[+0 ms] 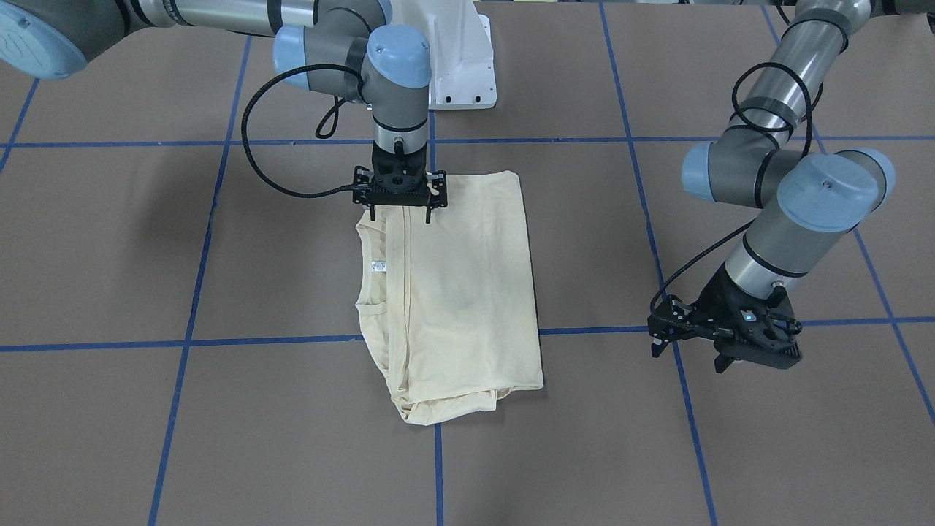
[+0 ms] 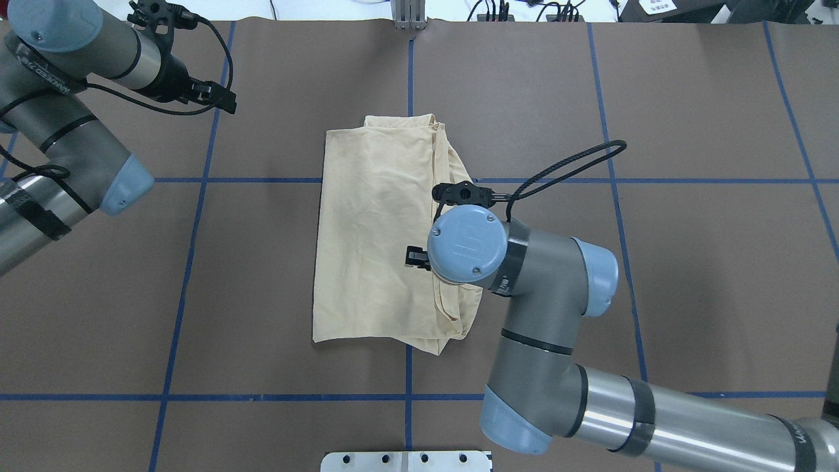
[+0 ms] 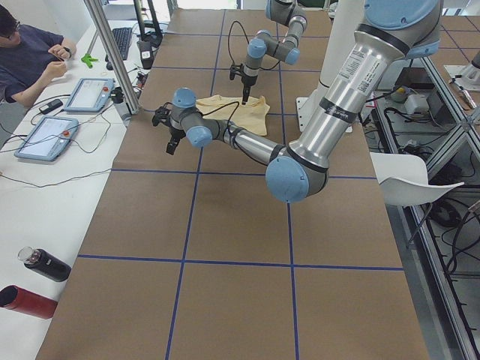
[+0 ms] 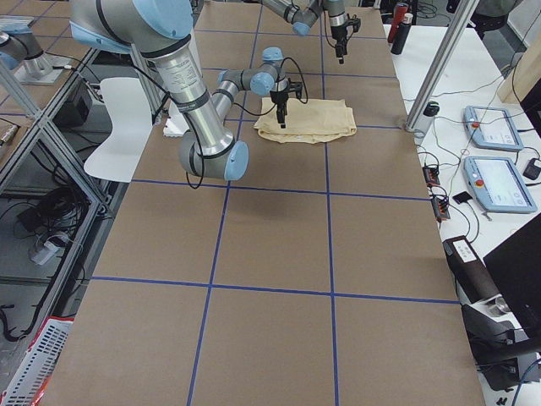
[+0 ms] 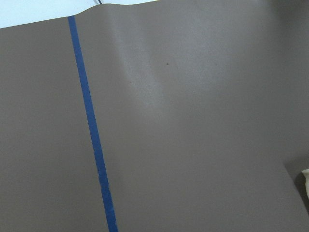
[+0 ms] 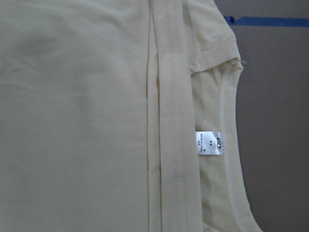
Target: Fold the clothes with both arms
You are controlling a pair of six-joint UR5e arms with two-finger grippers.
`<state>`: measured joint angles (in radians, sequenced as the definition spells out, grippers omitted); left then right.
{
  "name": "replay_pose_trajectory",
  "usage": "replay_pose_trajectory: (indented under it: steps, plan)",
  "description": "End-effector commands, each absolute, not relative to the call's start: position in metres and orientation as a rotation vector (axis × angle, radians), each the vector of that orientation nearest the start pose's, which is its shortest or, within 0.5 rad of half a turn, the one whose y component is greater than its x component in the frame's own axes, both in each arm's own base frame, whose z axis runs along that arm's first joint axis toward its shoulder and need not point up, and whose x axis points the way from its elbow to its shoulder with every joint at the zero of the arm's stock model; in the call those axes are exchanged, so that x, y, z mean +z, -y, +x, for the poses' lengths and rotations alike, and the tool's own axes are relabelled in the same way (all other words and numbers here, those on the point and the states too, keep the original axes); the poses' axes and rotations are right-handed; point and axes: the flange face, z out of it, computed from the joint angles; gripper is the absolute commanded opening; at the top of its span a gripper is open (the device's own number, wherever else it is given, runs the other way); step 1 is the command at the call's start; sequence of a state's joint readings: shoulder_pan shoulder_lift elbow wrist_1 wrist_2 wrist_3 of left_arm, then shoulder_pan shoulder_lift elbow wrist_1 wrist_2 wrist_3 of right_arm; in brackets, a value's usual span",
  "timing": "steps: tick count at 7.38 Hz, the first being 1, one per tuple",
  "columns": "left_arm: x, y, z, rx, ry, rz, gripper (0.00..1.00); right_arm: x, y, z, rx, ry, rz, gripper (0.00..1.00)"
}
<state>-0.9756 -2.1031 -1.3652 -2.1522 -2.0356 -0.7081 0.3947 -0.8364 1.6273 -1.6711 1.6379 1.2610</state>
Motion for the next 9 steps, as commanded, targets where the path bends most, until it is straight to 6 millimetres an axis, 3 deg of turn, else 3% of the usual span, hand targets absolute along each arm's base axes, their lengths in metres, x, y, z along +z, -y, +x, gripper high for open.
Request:
replay_pose_trajectory:
  steps: [1,7,9]
  plan:
    - [0.379,0.645,0.330,0.107,-0.883,0.446,1.00,0.223,0.383,-0.600,-0.075,0.599,0.185,0.93]
    - [0.380,0.645,0.330,0.108,-0.882,0.445,1.00,0.235,0.348,-0.622,-0.206,0.581,0.135,0.77]
    - [0.380,0.645,0.330,0.108,-0.882,0.445,1.00,0.232,0.347,-0.616,-0.249,0.549,0.132,0.52]
